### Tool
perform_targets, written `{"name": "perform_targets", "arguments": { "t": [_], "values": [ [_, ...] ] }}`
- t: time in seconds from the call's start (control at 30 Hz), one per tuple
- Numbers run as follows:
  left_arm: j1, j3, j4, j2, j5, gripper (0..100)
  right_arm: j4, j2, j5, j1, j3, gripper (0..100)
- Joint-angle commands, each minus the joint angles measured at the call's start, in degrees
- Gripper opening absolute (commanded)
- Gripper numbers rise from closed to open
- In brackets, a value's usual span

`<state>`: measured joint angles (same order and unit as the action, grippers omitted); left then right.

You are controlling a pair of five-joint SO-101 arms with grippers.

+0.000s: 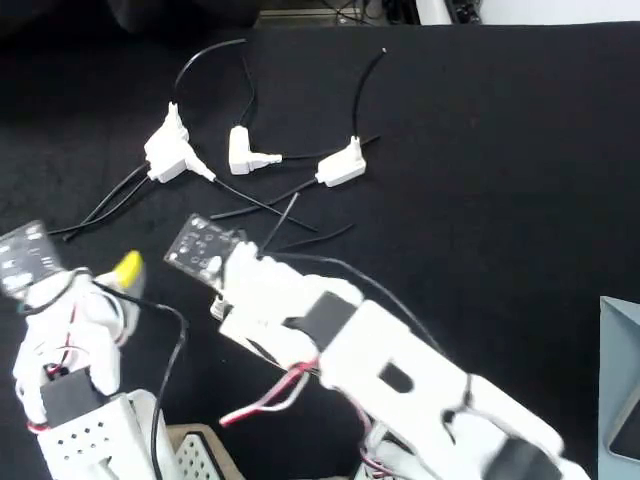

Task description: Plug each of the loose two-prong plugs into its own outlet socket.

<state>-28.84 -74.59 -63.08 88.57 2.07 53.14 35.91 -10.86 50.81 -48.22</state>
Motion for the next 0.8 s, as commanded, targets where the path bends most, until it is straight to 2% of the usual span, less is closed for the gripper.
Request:
{"name": "perform_targets", "arguments": {
  "t": [0.0, 0.13, 0.23, 0.4, 0.57, 0.77],
  "values": [
    [9.45, 6.02, -5.71, 0.09, -3.69, 34, 11.25, 12.53, 1.14, -3.87, 4.7, 17.6],
    [16.48, 7.34, -8.18, -0.09, -8.79, 34, 17.32, 20.18, 4.13, -12.13, 5.14, 2.0],
    [20.88, 7.34, -9.58, -0.09, -12.31, 34, 18.9, 23.6, 4.13, -19.6, 1.8, 2.4],
    [27.47, 6.46, -11.69, -2.29, -14.24, 34, 8.44, 24.31, 4.48, -29.8, -7.6, 1.2],
    [31.16, 7.43, -9.67, -12.4, -14.95, 34, 0.97, 24.31, 4.57, -31.12, -13.41, 1.2],
    [33.36, 6.73, 2.29, -30.42, -14.59, 34, 0.53, 24.31, 4.57, -31.12, -13.85, 1.2]
  ]
}}
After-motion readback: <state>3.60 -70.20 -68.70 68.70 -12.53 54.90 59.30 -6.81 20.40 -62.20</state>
